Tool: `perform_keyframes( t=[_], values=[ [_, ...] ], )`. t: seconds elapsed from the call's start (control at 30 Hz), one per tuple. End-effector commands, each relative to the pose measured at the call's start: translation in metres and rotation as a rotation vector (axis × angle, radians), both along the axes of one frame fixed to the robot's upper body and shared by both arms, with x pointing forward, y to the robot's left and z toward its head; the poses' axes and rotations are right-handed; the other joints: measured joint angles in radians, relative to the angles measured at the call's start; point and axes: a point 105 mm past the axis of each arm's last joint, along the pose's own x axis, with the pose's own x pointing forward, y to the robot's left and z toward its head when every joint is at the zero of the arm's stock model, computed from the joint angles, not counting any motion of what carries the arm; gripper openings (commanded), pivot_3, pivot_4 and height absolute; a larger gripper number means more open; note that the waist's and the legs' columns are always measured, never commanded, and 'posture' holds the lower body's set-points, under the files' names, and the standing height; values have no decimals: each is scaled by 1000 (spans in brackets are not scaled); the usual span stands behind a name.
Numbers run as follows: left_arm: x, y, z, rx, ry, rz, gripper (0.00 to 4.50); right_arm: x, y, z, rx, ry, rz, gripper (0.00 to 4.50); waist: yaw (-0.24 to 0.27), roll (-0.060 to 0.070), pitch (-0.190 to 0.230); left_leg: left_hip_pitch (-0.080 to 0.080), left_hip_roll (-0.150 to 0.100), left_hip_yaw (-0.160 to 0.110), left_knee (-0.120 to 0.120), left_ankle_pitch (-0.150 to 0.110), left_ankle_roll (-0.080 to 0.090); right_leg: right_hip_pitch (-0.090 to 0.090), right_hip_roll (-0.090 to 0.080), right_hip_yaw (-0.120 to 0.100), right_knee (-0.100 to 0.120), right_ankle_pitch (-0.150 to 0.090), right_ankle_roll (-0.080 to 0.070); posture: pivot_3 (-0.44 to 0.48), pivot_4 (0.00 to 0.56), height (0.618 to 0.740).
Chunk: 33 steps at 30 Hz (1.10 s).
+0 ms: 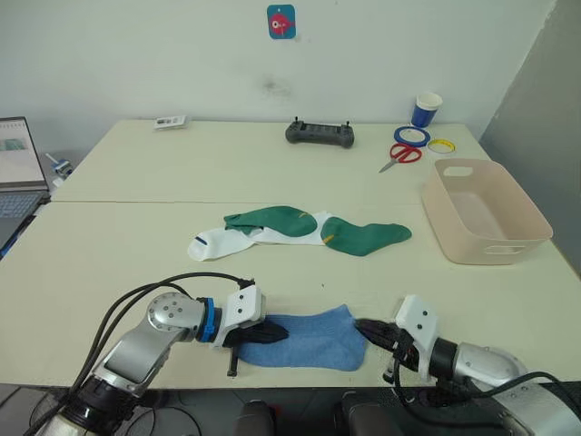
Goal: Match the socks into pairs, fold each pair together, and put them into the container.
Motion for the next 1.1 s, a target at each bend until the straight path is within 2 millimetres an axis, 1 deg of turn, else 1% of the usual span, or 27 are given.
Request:
perform_keyframes(
  t=[0.03, 0.1, 0.13, 0.23, 0.3, 0.37, 0.43, 0.53, 0.57, 0.63, 0.7, 0.77, 0.87, 0.9, 0.93, 1.0, 1.1],
  values=[
    [1, -8, 12, -12, -33, -39, 0, 3, 12, -4, -10, 1, 57, 19, 0, 0, 0, -1, 0, 0, 0, 0, 0, -1, 0, 0, 0, 0, 0, 0, 150, 740],
    [1, -8, 7, 14, -46, -44, 0, 5, 17, -14, -51, 10, 88, 19, 0, 0, 0, -7, 0, 0, 0, 0, 0, -7, 0, 0, 0, 0, 0, 0, 150, 740],
    [1, -7, 4, 30, -50, -47, 0, 5, 19, -20, -79, 10, 108, 19, 1, 0, 0, -10, 0, 0, 0, 0, 0, -9, 1, 0, 0, 2, 6, 0, 150, 740],
    [-1, -5, -2, 59, -47, -45, 0, 8, 24, -34, -125, 30, 127, 19, 1, 0, 0, -10, 0, 0, 0, 0, 1, -9, 1, 0, 0, 0, 8, 0, 150, 740],
    [-2, -4, -6, 71, -39, -36, 0, 13, 23, -42, -149, 41, 93, 19, 2, -1, 0, -10, 0, 0, 0, -1, 2, -9, 2, 0, 0, -1, 7, 0, 150, 740],
    [-4, -1, -9, 83, -34, -29, 0, 20, 18, -47, -158, 50, 30, 19, 3, 0, 0, -10, 0, -1, 0, -1, 2, -9, 2, -1, 1, -1, 7, 0, 150, 740],
    [-5, 4, -15, 102, -28, -16, 0, 26, 5, -50, -173, 58, -44, 19, 3, -1, 0, -9, 0, -1, 0, -1, 2, -9, 2, 0, 1, -1, 7, 0, 150, 740],
    [-6, 10, -22, 122, -32, -11, 0, 29, -13, -55, -211, 72, -115, 19, 5, -1, 0, -8, 0, 0, 0, -1, 2, -8, 1, 0, 1, -1, 7, 0, 150, 740],
    [-6, 10, -22, 116, -34, -5, 0, 28, -17, -56, -214, 73, -120, 19, 6, -1, 0, -8, -1, 0, 0, -1, 2, -8, 1, 0, 1, -1, 7, 0, 150, 740],
    [-2, 7, -18, 84, -50, 1, 0, 24, -16, -49, -180, 51, -109, 19, 9, -1, -1, -7, -1, 0, 0, -1, 2, -7, 1, 0, 1, -2, 5, 0, 150, 740],
    [4, 1, -8, 39, -79, -2, 0, 20, -11, -33, -95, 20, -105, 19, 11, -1, -1, -7, -1, 0, 0, -1, 2, -6, 1, 0, 1, -3, 3, 0, 150, 740],
    [7, -3, 5, 6, -108, -32, 0, 15, -10, -23, -50, 0, -103, 19, 11, 0, 0, -8, -1, 0, 1, -1, 2, -7, 1, 0, 2, -3, 3, 0, 150, 740],
    [2, -6, 23, -7, -113, -124, 0, 8, -12, -12, -9, -8, -120, 19, 11, -1, 0, -9, -1, 0, 1, -1, 2, -8, 1, 0, 2, -2, 4, 0, 150, 740],
    [-1, -5, 24, 5, -102, -153, 0, 6, -13, -7, 10, -20, -129, 19, 11, -1, 0, -9, -1, 0, 1, -1, 2, -8, 1, 0, 2, 0, 8, 0, 150, 740],
    [-4, -4, 25, 15, -94, -171, 0, 6, -14, -4, 23, -29, -135, 19, 10, -1, 0, -9, -1, 0, 1, -1, 2, -8, 1, 0, 2, 0, 8, 0, 150, 740],
    [-10, 1, 20, 56, -70, -203, 0, 3, -16, -2, 31, -19, -149, 19, 8, 0, 1, -9, 0, 0, 0, -1, 2, -8, 1, 0, 2, 0, 8, 0, 150, 740],
    [-9, 14, -4, 169, -94, -203, 0, -1, -22, 6, 57, -9, -192, 19, 9, 0, 1, -9, 0, 0, 0, -1, 2, -8, 1, 0, 1, 0, 8, 0, 150, 740]
  ],
)
